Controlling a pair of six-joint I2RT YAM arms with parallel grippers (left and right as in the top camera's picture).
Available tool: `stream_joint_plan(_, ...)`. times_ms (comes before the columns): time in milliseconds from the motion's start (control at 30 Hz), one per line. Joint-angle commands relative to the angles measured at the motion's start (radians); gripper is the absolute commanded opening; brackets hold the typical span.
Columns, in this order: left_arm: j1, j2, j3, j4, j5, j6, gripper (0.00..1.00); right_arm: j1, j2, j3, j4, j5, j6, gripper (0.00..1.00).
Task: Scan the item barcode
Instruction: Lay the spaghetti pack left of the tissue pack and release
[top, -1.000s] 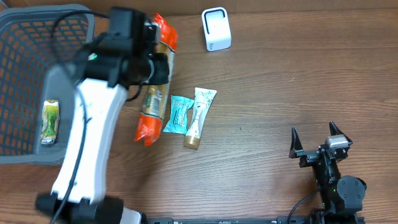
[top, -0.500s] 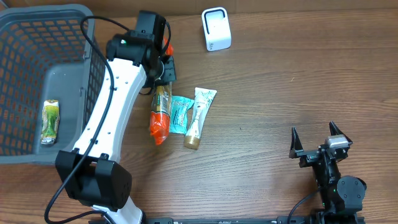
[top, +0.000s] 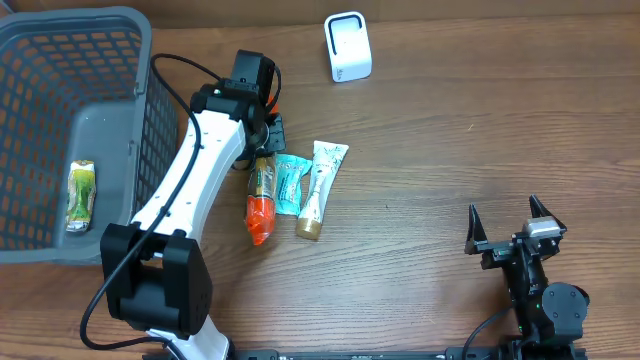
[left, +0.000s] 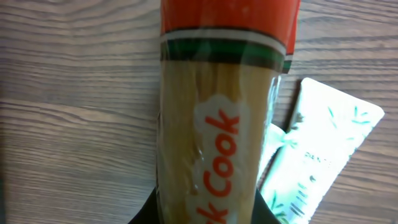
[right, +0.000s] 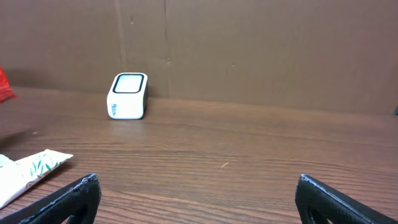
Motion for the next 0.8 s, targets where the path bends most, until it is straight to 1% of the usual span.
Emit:
stream_joint_plan(0, -0.002, -0.014, -0.002, 0.012, -0.072, -0.016, 0.04, -0.003, -0.005, -0.01, 0.005, 0.003, -0.001, 1.0)
stream_joint_plan(267, -0.002, -0.007, -0.016, 0.014, -0.078, -0.014, 0.04, -0.003, -0.005, -0.01, 0.005, 0.003, -0.001, 1.0)
stream_joint_plan(300, -0.002, -0.007, -0.016, 0.015, -0.078, -0.004, 0.06, -0.003, -0.005, -0.01, 0.005, 0.003, -0.001, 1.0)
stream_joint_plan(367, -0.002, -0.007, -0.016, 0.016, -0.078, 0.015, 0.15, -0.003, -0.005, -0.01, 0.005, 0.003, -0.001, 1.0)
stream_joint_plan(400, -0.002, -0.007, -0.016, 0.016, -0.078, 0.019, 0.23, -0.003, -0.005, -0.01, 0.005, 0.003, -0.001, 1.0)
stream_joint_plan(467, -0.002, -0.007, -0.016, 0.015, -0.077, 0.034, 0.31, -0.003, -0.005, -0.01, 0.005, 0.003, -0.001, 1.0)
stream_joint_plan(600, -0.002, -0.008, -0.013, 0.015, -0.076, 0.057, 0.35, -0.003, -0.005, -0.01, 0.005, 0.003, -0.001, 1.0)
stream_joint_plan(700, -0.002, -0.013, 0.008, 0.002, -0.072, 0.067, 0.35, -0.003, -0.005, -0.01, 0.005, 0.003, -0.001, 1.0)
stream_joint_plan(767, -0.002, -0.026, 0.075, -0.039, -0.069, 0.067, 0.34, -0.003, -0.005, -0.01, 0.005, 0.003, 0.0, 1.0)
